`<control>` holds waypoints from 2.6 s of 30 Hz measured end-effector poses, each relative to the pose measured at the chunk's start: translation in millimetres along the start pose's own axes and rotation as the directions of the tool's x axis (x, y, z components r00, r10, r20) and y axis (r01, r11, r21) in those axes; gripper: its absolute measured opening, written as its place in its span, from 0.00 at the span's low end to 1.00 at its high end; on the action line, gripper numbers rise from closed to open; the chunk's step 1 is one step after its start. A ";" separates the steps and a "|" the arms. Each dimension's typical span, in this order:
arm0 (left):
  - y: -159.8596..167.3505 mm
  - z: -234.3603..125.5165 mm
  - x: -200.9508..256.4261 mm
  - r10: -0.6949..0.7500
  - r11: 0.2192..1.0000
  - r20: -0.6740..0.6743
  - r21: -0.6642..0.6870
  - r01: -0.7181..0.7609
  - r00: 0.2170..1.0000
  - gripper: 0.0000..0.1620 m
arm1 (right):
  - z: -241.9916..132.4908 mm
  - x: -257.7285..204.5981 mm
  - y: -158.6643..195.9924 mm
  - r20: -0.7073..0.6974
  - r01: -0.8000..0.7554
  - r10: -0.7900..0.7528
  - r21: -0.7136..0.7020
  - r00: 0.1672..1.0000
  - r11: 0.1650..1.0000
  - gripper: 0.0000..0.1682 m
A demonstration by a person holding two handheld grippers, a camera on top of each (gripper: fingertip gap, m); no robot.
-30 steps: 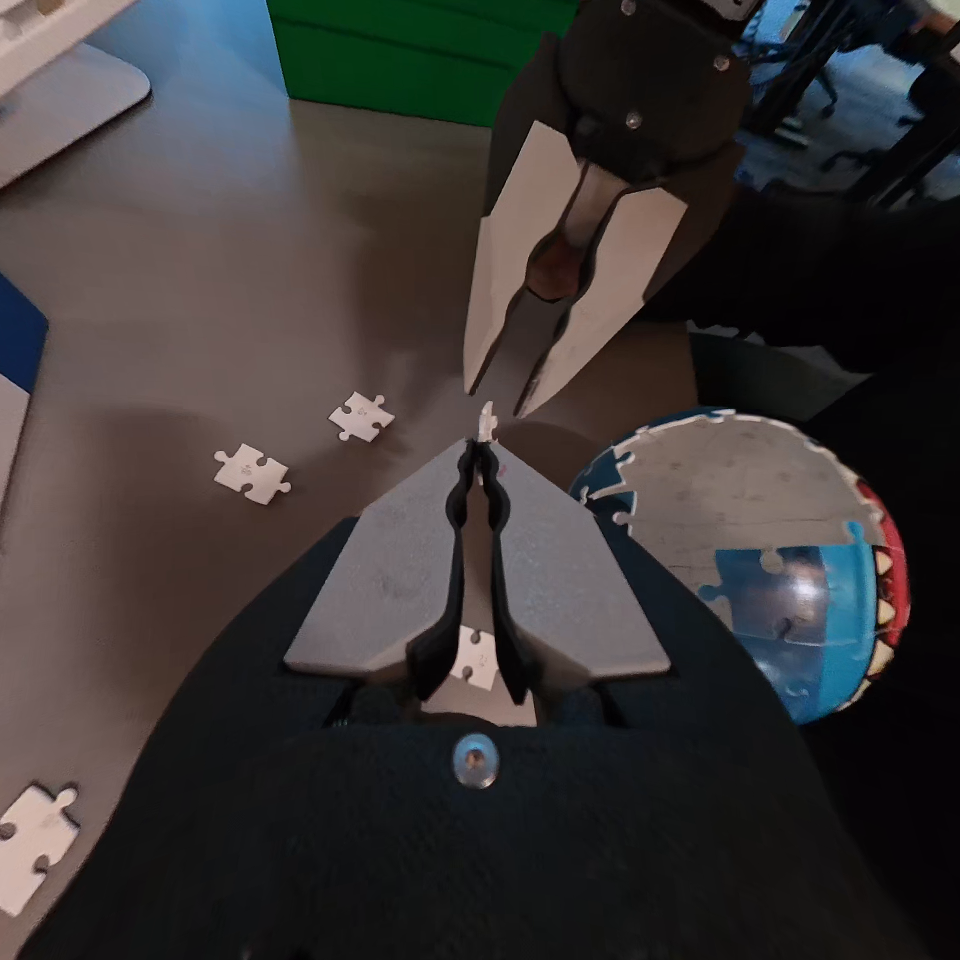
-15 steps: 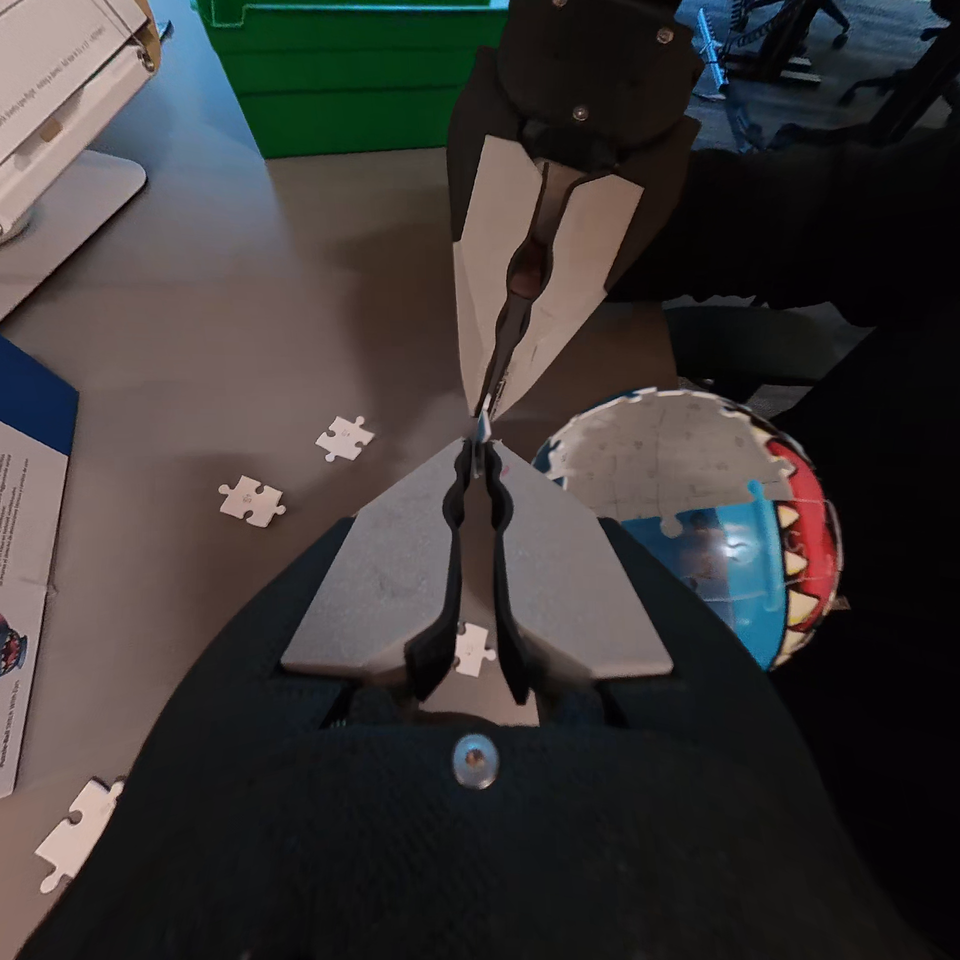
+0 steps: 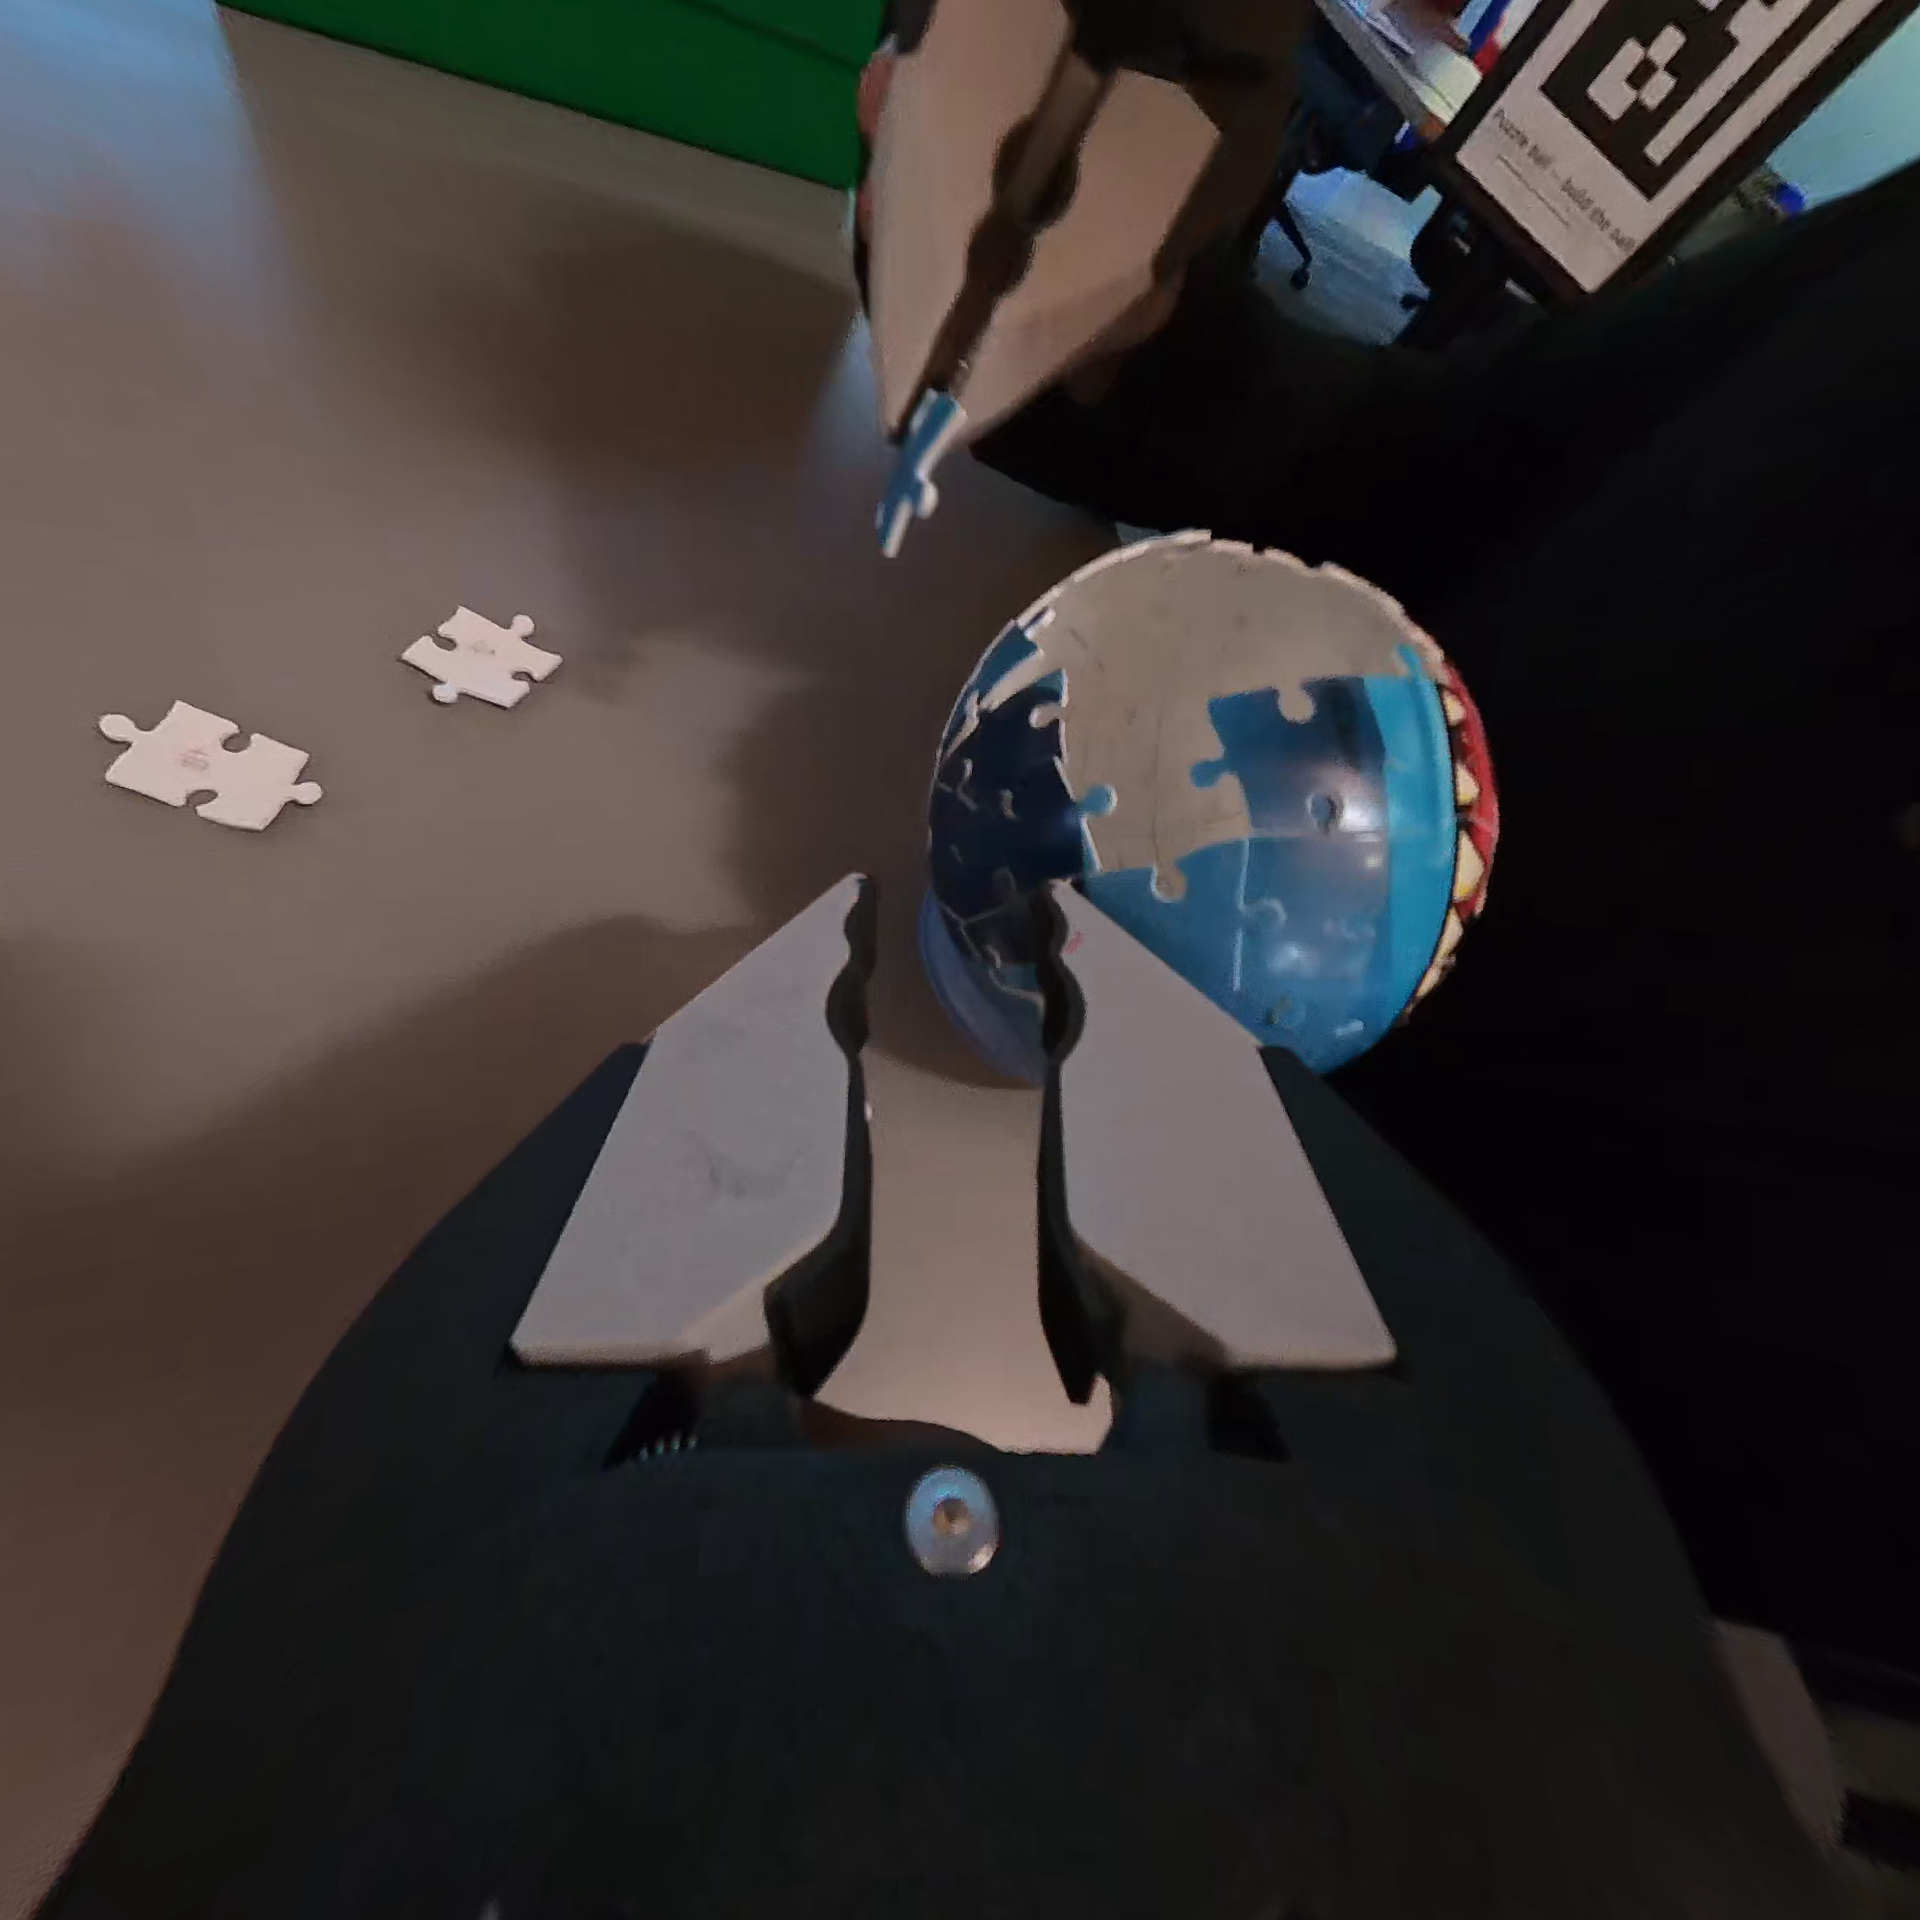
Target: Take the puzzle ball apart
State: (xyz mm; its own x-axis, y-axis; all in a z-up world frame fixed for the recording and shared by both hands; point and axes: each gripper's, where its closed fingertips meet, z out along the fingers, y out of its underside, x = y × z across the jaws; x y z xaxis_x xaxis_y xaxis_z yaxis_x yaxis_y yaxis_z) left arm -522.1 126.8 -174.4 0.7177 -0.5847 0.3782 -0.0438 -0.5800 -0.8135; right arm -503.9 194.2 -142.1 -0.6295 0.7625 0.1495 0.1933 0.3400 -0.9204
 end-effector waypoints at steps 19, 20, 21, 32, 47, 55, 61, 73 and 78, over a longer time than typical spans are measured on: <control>50.7 13.3 45.6 0.210 0.953 -0.224 -0.170 -0.250 0.952 0.54 | 5.1 -6.6 -9.0 0.099 -0.059 0.052 0.070 0.994 0.996 0.00; 52.6 14.4 49.1 0.214 0.950 -0.221 -0.179 -0.255 0.952 0.54 | 5.7 -9.2 -9.3 0.098 -0.055 0.048 0.065 0.994 0.996 0.00; 54.1 15.6 50.6 0.220 0.948 -0.204 -0.187 -0.259 0.954 0.56 | 6.3 -11.8 -9.5 0.098 -0.052 0.046 0.059 0.994 0.997 0.00; 76.5 6.5 79.9 0.226 0.928 -0.123 -0.274 -0.252 0.966 0.59 | 15.1 -22.6 -11.6 0.150 -0.045 0.036 0.060 0.988 0.997 0.00; -0.5 -19.3 34.1 0.219 0.976 0.066 -0.008 -0.219 0.973 0.53 | 12.1 -34.6 -12.9 0.076 0.028 -0.029 0.013 0.997 1.000 0.00; -18.7 -12.1 27.2 0.157 0.986 0.047 0.058 -0.159 0.987 0.53 | 13.0 -26.9 -10.7 0.126 -0.144 0.150 -0.051 0.981 0.988 0.00; -27.9 -16.2 26.8 0.118 0.988 0.101 0.085 -0.127 0.988 0.49 | 14.3 -27.2 -10.9 0.191 -0.306 0.324 -0.118 0.926 0.945 0.00; -27.3 -18.7 44.2 0.142 0.986 -0.015 0.086 -0.140 0.990 0.48 | 9.2 -30.5 -19.0 0.150 -0.282 0.297 -0.113 0.943 0.953 0.00; 2.8 -15.6 53.3 0.158 0.987 -0.159 0.023 -0.156 0.975 0.60 | 6.2 -31.1 -18.0 0.185 -0.277 0.288 -0.081 0.940 0.957 0.00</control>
State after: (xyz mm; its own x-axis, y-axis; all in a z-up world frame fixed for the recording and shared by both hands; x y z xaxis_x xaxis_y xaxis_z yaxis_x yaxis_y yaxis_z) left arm -494.8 85.2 -149.6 0.5821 -0.7516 0.3102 -0.1391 -0.4680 -0.8727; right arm -492.4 160.9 -132.5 -0.6748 0.7128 -0.1912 0.4208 0.1588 -0.8931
